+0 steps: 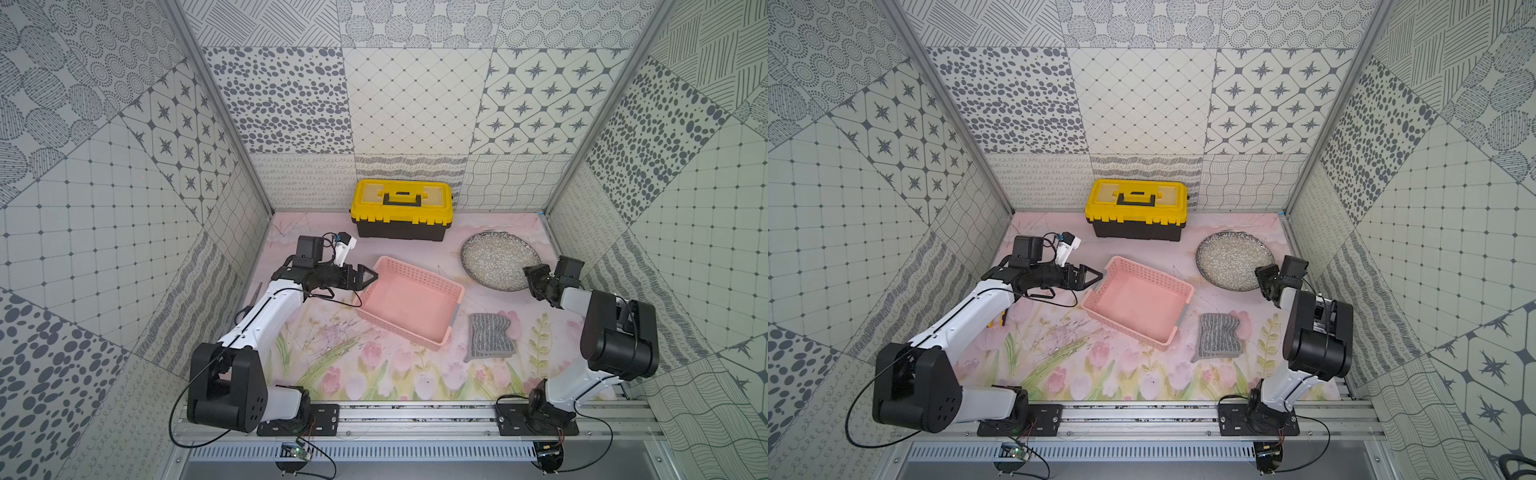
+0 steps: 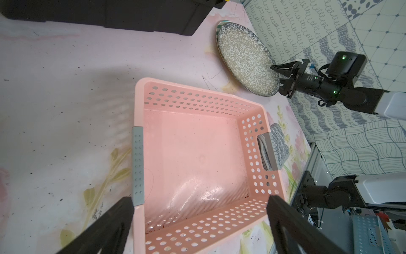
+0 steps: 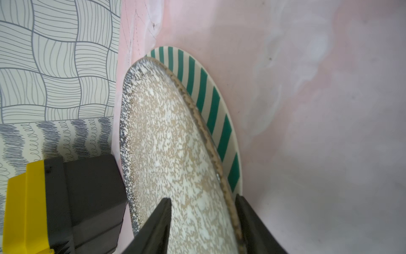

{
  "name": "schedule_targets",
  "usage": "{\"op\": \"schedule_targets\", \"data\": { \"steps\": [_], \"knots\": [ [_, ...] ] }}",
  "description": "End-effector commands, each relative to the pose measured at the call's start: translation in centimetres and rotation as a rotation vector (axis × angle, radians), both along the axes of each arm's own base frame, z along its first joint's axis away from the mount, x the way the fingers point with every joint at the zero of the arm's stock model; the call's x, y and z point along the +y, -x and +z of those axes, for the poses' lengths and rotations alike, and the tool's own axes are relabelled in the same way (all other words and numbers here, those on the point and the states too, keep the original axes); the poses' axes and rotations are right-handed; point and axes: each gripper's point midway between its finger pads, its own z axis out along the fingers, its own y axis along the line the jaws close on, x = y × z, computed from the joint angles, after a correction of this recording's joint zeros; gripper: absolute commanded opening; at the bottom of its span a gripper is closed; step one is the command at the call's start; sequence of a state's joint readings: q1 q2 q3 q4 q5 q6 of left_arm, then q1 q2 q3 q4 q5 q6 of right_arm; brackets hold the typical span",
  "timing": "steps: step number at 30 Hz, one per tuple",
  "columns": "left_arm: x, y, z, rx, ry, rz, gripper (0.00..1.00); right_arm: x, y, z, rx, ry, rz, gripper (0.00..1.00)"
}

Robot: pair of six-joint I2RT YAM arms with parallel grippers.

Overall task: Wipe the wet plate dry
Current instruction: Place the plate on the plate, then reset both arms

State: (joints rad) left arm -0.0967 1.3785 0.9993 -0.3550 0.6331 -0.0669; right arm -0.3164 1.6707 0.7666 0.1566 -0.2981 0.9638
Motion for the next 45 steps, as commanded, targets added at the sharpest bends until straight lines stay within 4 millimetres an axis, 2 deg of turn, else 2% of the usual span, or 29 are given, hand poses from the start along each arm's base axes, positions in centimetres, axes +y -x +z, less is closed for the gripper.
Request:
{"op": "schedule_targets", "data": {
  "steps": [1,7,10,14,21,24,29,33,36,38,42,45],
  "knots": [
    [-0.2,-0.2,1.1,-0.057,0.012,-0.024,1.00,-0.9,-1.4,2.4,-0.070,0.066,0.000,0.62],
    [0.3,-0.7,0.7,-0.055,-0.020,0.003,1.00,-1.4,-0.4,1.8,-0.008,0.091,-0.012,0.78],
    [0.6,-0.8,0.6,-0.055,-0.039,0.014,1.00,-1.7,0.4,2.2,0.017,0.111,-0.015,0.87],
    [1.5,-1.3,0.2,-0.074,-0.103,0.050,1.00,-2.3,2.1,3.8,0.051,0.181,-0.028,0.96],
    [5.4,-2.8,-0.6,-0.103,-0.206,0.195,1.00,-1.8,5.4,8.1,0.009,0.260,-0.019,0.97],
    [7.6,-3.5,-1.0,-0.114,-0.208,0.280,1.00,-0.3,6.3,9.8,-0.050,0.295,0.025,0.97],
    [11.1,-4.4,-2.4,-0.205,-0.250,0.401,1.00,5.9,7.3,14.3,-0.221,0.590,0.224,0.97],
    [11.9,-4.6,-3.8,-0.341,-0.268,0.450,1.00,10.0,8.2,15.6,-0.334,0.804,0.337,0.97],
    [12.0,-4.8,-5.1,-0.382,-0.260,0.469,1.00,11.2,8.1,15.7,-0.369,0.872,0.373,0.97],
    [12.4,-5.1,-6.1,-0.365,-0.249,0.501,1.00,11.4,8.2,14.8,-0.365,0.895,0.388,0.97],
    [12.0,-5.1,-8.0,-0.374,-0.225,0.496,1.00,11.4,8.1,14.7,-0.387,0.939,0.392,0.97],
    [12.6,-5.1,-9.4,-0.408,-0.234,0.537,1.00,11.5,8.1,14.6,-0.420,0.981,0.391,0.97]
  ]
}}
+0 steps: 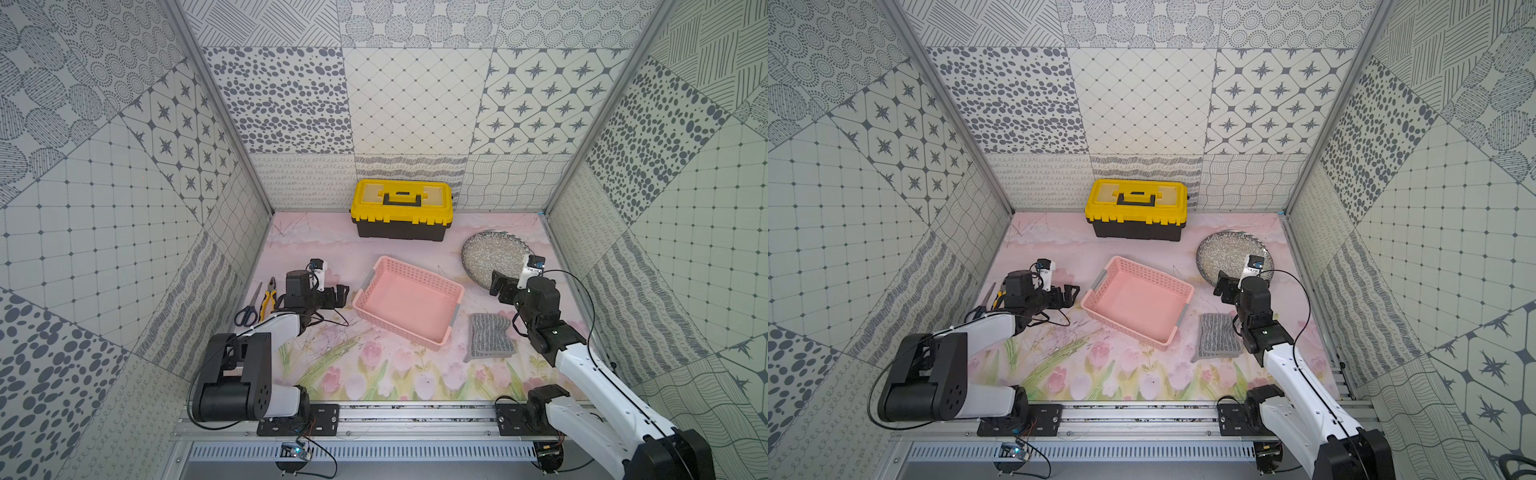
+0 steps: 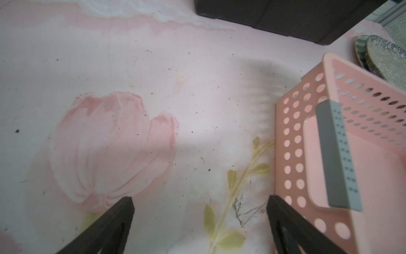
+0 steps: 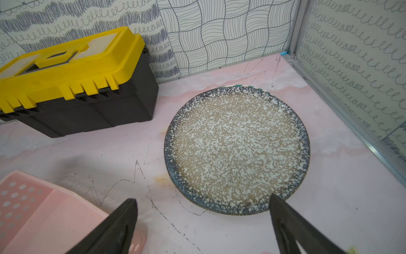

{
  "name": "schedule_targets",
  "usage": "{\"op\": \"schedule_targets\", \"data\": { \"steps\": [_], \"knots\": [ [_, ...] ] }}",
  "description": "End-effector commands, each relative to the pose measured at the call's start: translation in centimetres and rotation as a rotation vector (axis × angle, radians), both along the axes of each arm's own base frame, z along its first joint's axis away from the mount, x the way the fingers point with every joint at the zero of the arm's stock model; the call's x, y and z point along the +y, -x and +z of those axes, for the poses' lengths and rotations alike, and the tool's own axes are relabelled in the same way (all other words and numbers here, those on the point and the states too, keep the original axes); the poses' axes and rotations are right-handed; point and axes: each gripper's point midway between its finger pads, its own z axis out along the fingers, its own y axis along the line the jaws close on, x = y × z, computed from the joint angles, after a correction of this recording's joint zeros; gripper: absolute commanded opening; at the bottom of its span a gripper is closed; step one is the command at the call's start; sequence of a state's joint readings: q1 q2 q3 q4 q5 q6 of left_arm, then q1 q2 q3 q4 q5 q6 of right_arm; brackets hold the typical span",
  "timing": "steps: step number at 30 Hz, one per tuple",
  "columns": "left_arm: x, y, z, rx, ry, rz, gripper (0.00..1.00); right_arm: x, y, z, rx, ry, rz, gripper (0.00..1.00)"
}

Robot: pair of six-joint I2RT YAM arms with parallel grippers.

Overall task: Wipe the wet plate dry
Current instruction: Reset both arms

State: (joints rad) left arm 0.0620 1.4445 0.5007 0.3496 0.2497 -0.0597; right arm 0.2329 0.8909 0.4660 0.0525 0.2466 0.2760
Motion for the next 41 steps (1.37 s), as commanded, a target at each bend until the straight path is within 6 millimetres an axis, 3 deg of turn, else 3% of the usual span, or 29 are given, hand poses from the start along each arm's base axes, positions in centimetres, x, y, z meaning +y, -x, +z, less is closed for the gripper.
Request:
{"op": "schedule_targets", "data": {
  "steps": [1,6,10,16,24,27,41],
  "knots": [
    [0.9,-2.9,3.0,-0.273,-0.032,0.060,1.00,-0.3,-0.7,1.8,-0.121,0.081,-0.002,0.97],
    [1.3,-3.0,1.7,-0.265,-0.097,0.123,1.00,-0.6,-1.2,1.0,-0.148,0.170,-0.006,0.97],
    [0.9,-3.3,1.8,-0.277,-0.130,0.115,1.00,-0.5,-2.8,-1.1,-0.106,0.234,0.009,0.97],
    [0.9,-3.3,1.6,-0.269,-0.129,0.117,1.00,-1.0,-5.6,-3.2,-0.089,0.232,0.052,0.97],
    [1.0,-3.3,1.7,-0.269,-0.131,0.118,1.00,-1.8,-6.6,-7.2,-0.112,0.211,0.070,0.97],
    [0.9,-3.3,1.7,-0.270,-0.130,0.117,1.00,-2.4,-7.7,-7.6,-0.061,0.199,0.044,0.97],
    [0.8,-3.3,1.7,-0.270,-0.137,0.117,1.00,-2.6,-7.8,-7.8,-0.054,0.176,0.057,0.97]
  ]
}}
